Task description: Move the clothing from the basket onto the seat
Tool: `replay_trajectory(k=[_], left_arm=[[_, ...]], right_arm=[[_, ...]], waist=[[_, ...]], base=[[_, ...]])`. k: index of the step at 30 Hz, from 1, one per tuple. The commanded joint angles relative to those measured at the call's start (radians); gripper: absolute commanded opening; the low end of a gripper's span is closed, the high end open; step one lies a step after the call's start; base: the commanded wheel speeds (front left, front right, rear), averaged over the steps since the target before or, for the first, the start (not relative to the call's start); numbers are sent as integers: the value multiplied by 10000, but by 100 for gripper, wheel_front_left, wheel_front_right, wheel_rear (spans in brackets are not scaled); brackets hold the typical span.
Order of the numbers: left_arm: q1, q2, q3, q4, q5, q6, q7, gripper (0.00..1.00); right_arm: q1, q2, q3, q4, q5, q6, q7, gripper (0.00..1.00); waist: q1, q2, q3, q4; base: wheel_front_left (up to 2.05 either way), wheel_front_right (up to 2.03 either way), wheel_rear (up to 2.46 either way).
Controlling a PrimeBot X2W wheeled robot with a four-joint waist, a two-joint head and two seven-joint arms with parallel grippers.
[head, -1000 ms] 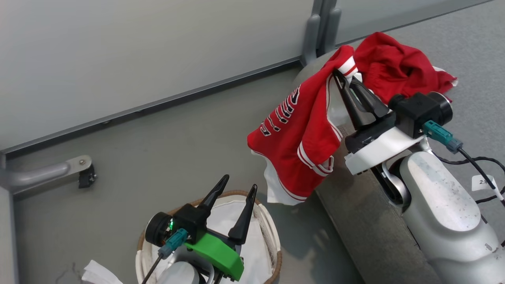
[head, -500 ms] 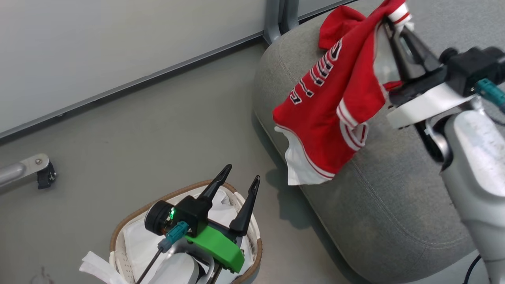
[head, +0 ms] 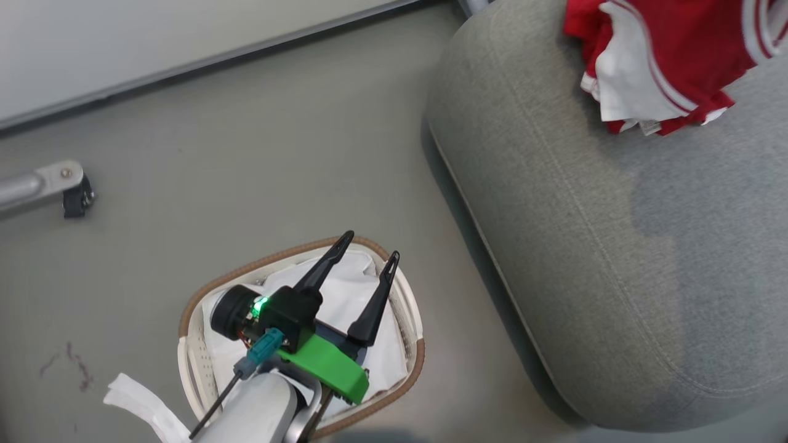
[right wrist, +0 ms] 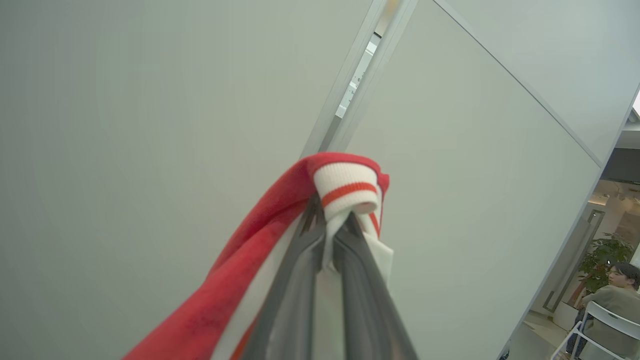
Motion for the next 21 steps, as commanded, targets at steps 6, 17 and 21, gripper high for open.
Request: replay_trajectory(k=[6,17,21], left_arm=[[-546,265,125,-232,282,-43,-7,100],[-1008,499,192,-438,575,-40,-7,100],[-1092,555,250,-458,644,-40,-7,100]], right_arm=[[641,49,-1030,1117,-469,-13,-62,0],[1856,1534,-2372,2624,-1365,-14,-114,0],[2019,1940,-2614,2886,-1614,-14,-116,0]], waist=[[-1,-1,1608,709],[-1,-1,2567,737],[-1,-1,2687,670]], base=[[0,0,0],[0,0,0],[0,0,0]])
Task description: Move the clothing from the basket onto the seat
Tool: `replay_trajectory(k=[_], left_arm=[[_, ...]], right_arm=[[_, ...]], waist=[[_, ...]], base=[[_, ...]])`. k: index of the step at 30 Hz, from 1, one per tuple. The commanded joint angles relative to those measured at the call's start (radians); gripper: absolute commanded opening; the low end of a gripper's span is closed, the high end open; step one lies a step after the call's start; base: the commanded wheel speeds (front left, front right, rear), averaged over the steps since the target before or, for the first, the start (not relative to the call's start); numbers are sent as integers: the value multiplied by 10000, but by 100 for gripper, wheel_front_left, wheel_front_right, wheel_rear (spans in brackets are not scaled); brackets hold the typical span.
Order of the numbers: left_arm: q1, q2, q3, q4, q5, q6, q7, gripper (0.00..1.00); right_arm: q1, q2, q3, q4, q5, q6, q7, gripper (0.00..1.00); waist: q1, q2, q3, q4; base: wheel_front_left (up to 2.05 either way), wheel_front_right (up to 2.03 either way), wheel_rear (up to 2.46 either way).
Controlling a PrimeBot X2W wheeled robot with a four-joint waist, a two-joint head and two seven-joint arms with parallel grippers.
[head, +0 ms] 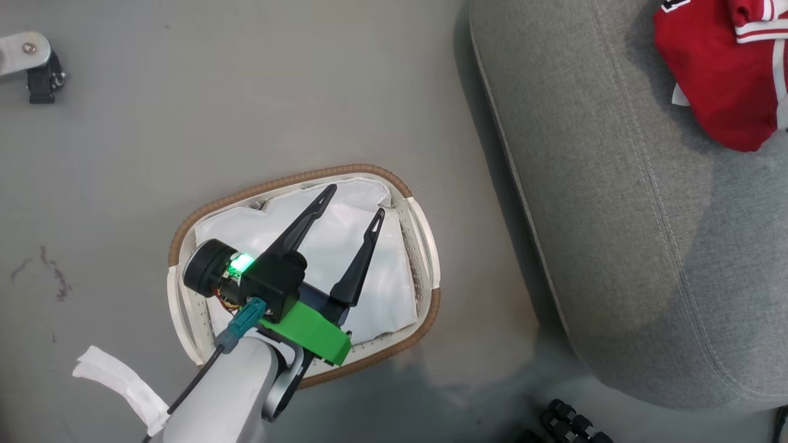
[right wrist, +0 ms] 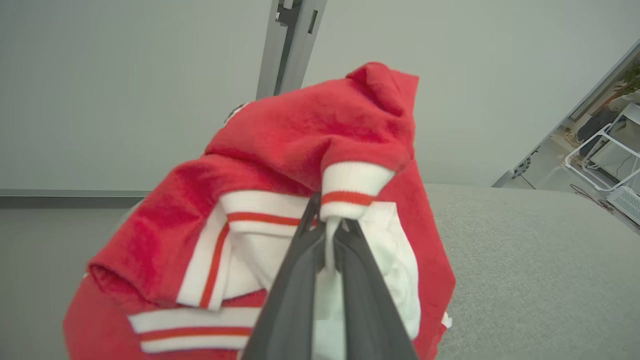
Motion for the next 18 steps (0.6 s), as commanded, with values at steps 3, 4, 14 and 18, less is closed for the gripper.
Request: replay_trajectory(k=[3,4,14,18], left_arm=[[-246,38,53,-54,123,-29,-7,100],[-252,26,50,-54,131,-29,-7,100],[-116,-151,219,-18,-22,-29,-7,100],[48,-257,374,41,-128,-27,-7,100]], right_arm=[[263,211,-214,221,-174,-14,-46,0],[309,249,-257,240,-216,-14,-46,0],[1052,669,-779,-308,-425,-14,-47,100],[1554,701,-634,-743,-449,-13,-48,100]], waist=[[-2,-1,123,-48],[-2,-1,117,-53],[-2,-1,-426,-110],[-2,-1,-861,-141]], base=[[0,0,0],[0,0,0],[0,0,0],[0,0,0]])
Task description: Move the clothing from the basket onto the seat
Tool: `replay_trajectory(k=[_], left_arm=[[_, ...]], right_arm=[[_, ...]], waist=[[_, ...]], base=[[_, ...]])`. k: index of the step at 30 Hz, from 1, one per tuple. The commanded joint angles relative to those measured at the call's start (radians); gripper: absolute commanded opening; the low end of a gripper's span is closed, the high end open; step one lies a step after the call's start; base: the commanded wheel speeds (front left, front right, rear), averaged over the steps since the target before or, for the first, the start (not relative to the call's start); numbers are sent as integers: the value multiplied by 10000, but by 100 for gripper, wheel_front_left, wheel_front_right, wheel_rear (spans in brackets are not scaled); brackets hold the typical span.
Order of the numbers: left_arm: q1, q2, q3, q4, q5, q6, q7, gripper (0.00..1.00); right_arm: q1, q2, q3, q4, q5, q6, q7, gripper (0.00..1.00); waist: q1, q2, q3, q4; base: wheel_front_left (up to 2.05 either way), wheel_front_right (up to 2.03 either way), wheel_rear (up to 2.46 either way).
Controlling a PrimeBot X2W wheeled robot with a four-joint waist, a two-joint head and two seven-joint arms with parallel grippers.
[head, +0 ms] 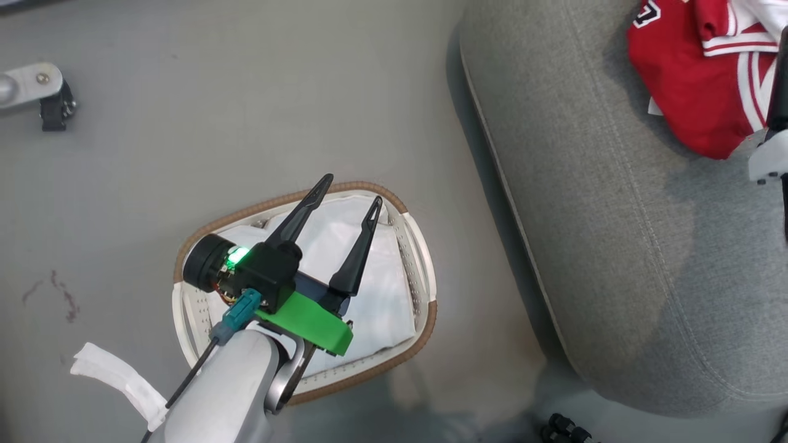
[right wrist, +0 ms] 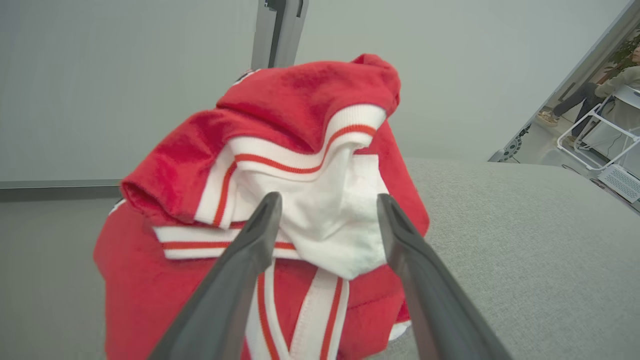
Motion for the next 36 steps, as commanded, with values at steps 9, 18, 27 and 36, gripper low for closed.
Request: replay_trajectory(k=[9,18,27,36], left_arm=[[615,-444,987,-56,-295,-26,-7,100],[1434,-915,2416,154,-305,-23,-7,100],[2457,-1176,4177,477,14,56,-7,100],[3255,-1248,5261,862,164,31,-6,100]], right_arm=[[817,-339,702,-855,-20,-11,-48,100],[1014,-189,1630,-1026,254,-12,-48,100],[1786,1049,2327,-1452,545,-12,-48,100],[3257,2158,2109,-1956,585,-11,-49,100]], waist=[[0,-1,-1485,148],[0,-1,-2874,958],[0,-1,-3809,1800],[0,-1,-4241,2266]], base=[[0,0,0],[0,0,0],[0,0,0],[0,0,0]])
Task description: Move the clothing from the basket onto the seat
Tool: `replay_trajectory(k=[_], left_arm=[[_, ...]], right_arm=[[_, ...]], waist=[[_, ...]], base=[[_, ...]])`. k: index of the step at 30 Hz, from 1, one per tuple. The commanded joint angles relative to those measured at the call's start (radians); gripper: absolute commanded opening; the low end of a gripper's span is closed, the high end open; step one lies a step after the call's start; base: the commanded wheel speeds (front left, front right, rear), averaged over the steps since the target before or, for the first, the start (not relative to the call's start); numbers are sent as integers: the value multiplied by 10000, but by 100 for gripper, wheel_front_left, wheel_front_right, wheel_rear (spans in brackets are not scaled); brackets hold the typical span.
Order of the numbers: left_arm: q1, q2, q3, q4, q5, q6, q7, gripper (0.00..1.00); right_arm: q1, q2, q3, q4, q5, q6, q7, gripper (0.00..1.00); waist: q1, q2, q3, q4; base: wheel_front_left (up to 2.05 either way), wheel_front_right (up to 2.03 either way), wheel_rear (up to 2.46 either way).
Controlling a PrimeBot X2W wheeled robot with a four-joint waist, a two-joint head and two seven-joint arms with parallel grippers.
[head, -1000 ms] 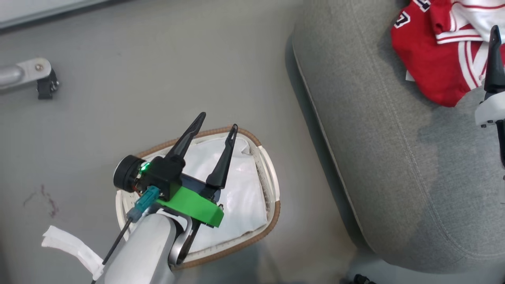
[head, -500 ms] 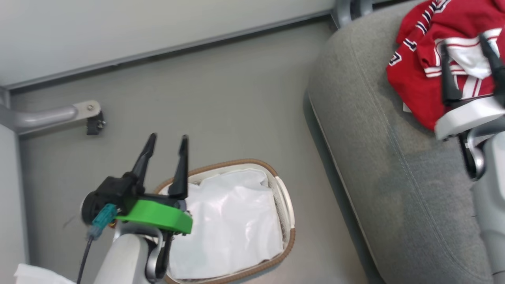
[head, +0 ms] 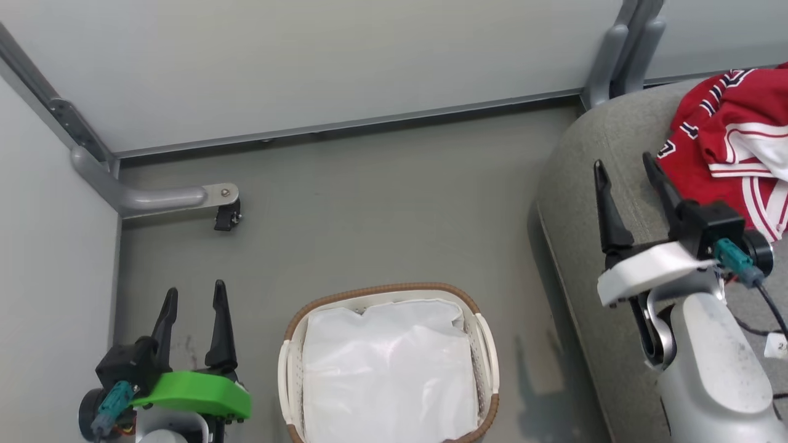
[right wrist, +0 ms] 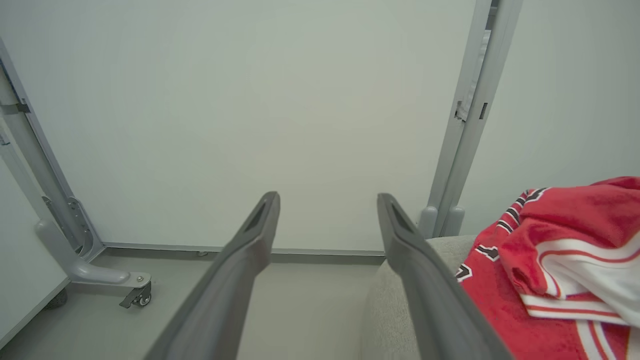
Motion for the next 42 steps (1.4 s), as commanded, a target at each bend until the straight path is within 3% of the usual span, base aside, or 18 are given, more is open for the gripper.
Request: replay_trajectory(k=[1,14,36,37,42], left_arm=[[197,-13,131,42,79,-29,-4,100],[1281,-16,204,-107,-202,-71,-5,100],[1361,-16,-164,49,-406,-81,-5,100],[1270,-21,-167,75,-315,-40,2,0],[1290,-46,-179,357,-492,-39,40,0]], right_arm=[[398,72,-91,-149,-48,-11,-49,100],[2681,200,365,-657,988,-13,-49,100],[3115,204,534,-236,1297,-13,-49,100],[3022,251,543,-240,1268,2,0,0],[3109,317,521,59,1435,2,76,0]], waist=[[1,0,-331,287],[1,0,-828,348],[1,0,-1038,403],[1,0,-1040,404],[1,0,-1045,403]], base=[[0,0,0],[0,0,0],[0,0,0],[0,0,0],[0,0,0]])
